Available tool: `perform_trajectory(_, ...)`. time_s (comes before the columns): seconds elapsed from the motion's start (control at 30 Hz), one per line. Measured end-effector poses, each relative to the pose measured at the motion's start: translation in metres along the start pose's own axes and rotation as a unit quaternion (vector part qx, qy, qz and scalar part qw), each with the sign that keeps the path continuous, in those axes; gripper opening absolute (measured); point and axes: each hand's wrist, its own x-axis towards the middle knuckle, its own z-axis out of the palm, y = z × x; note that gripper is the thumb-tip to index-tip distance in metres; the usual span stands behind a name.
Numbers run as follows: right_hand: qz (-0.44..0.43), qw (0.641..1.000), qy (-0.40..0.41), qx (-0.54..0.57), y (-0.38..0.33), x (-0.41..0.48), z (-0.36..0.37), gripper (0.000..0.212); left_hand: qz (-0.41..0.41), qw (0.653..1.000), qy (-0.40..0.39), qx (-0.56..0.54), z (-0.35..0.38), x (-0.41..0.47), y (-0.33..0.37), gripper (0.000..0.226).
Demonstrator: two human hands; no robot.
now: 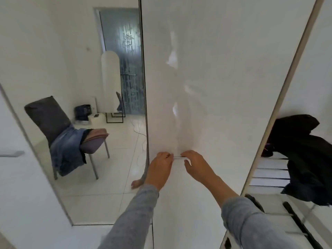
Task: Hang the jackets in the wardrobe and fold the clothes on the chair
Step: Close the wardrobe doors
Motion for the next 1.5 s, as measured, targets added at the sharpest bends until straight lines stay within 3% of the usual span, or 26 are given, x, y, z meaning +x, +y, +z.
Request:
perform_trajectory(0.33,0.003,0.995,0.104,0.012,-0.007,-0.002,0.017,0.027,-0.021,0.999,0.013,0.029,-0.011,-0.008,0.009,0.028)
perform_trajectory(0.6,0.056,0.994,0.098,0.013,-0.024,-0.046,0.006,0.024,0.128,0.989,0.003,0.076,-0.032,-0.038,0.021,0.048)
perform_trajectory(0.73,0.077,0.991,0.106,0.002,-0.036,-0.083,0.000,0.022,0.209,0.972,0.066,0.079,-0.047,-0.070,0.023,0.047)
perform_trajectory(0.83,0.111,0.989,0.082,-0.044,-0.040,-0.102,-0.007,0.028,0.167,0.972,0.156,0.044,-0.070,-0.081,0.032,0.048)
perform_trajectory(0.9,0.148,0.985,0.050,-0.075,-0.049,-0.117,-0.011,0.032,0.075,0.976,0.190,-0.072,-0.096,-0.088,0.041,0.041)
perform_trajectory(0.93,0.165,0.982,0.039,-0.084,-0.058,-0.126,-0.015,0.032,0.013,0.973,0.173,-0.151,-0.108,-0.091,0.046,0.038)
perform_trajectory(1.0,0.178,0.980,0.050,-0.074,-0.077,-0.141,-0.026,0.030,-0.061,0.950,0.064,-0.300,-0.126,-0.090,0.057,0.036)
perform_trajectory(1.1,0.106,0.969,0.218,-0.047,-0.118,-0.155,-0.055,0.033,-0.083,0.875,-0.111,-0.464,-0.136,-0.087,0.081,0.028)
perform_trajectory(1.2,-0.009,0.925,0.372,-0.081,-0.172,-0.159,-0.101,0.040,-0.143,0.788,-0.150,-0.580,-0.139,-0.091,0.096,0.034)
perform_trajectory(1.27,-0.062,0.912,0.386,-0.129,-0.206,-0.152,-0.124,0.042,-0.154,0.755,-0.163,-0.616,-0.137,-0.097,0.098,0.038)
perform_trajectory(1.37,-0.090,0.908,0.328,-0.245,-0.242,-0.136,-0.139,0.042,-0.160,0.773,-0.164,-0.591,-0.136,-0.100,0.106,0.036)
perform_trajectory(1.5,-0.075,0.878,0.217,-0.420,-0.250,-0.122,-0.139,0.043,-0.164,0.790,-0.192,-0.558,-0.145,-0.105,0.124,0.029)
